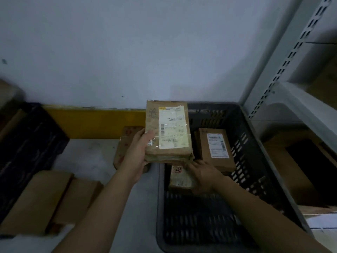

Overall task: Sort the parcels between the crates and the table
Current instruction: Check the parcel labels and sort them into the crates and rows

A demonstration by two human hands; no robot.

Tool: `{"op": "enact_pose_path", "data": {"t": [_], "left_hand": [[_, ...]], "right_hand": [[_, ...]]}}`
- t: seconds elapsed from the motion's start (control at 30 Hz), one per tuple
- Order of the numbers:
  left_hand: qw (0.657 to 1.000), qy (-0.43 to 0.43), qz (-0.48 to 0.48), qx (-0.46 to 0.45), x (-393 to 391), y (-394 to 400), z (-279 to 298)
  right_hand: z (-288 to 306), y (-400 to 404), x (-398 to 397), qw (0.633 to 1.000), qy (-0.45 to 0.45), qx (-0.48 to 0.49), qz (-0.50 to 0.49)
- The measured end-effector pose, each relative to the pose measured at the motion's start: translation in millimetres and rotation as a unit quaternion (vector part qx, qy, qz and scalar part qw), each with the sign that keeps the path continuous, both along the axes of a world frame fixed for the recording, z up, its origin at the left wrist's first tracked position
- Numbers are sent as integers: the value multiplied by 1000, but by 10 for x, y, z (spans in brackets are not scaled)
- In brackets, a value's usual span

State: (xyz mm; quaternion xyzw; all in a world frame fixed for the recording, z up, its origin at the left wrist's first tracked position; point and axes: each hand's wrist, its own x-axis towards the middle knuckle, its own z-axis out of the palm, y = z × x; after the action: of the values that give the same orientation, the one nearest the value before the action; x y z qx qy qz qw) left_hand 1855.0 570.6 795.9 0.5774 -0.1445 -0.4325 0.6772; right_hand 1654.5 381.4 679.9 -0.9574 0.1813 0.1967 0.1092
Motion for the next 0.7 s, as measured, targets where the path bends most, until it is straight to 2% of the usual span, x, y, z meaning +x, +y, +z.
{"op": "enact_pose_path", "data": {"t": [0.2, 0.3, 0.53, 0.6, 0.67, 0.7], "left_hand": [[998, -2, 41, 38, -90, 16, 20], [998, -13, 55, 39, -138, 23, 55], [996, -24, 70, 41, -223, 17, 84], [997, -25, 70, 37, -257, -3, 99], [997, -19, 61, 31, -281, -32, 126], [998, -15, 57, 25, -297, -42, 137]], "right_hand": [[-488, -32, 130, 995, -45, -34, 84], [-677, -102, 133, 994, -41, -42, 92], [-623, -130, 203, 993, -21, -68, 98], [-455, -108, 172, 997, -34, -26, 62], [-144, -99, 121, 990, -102, 81, -46], [41, -89, 87, 973, -153, 126, -117]]}}
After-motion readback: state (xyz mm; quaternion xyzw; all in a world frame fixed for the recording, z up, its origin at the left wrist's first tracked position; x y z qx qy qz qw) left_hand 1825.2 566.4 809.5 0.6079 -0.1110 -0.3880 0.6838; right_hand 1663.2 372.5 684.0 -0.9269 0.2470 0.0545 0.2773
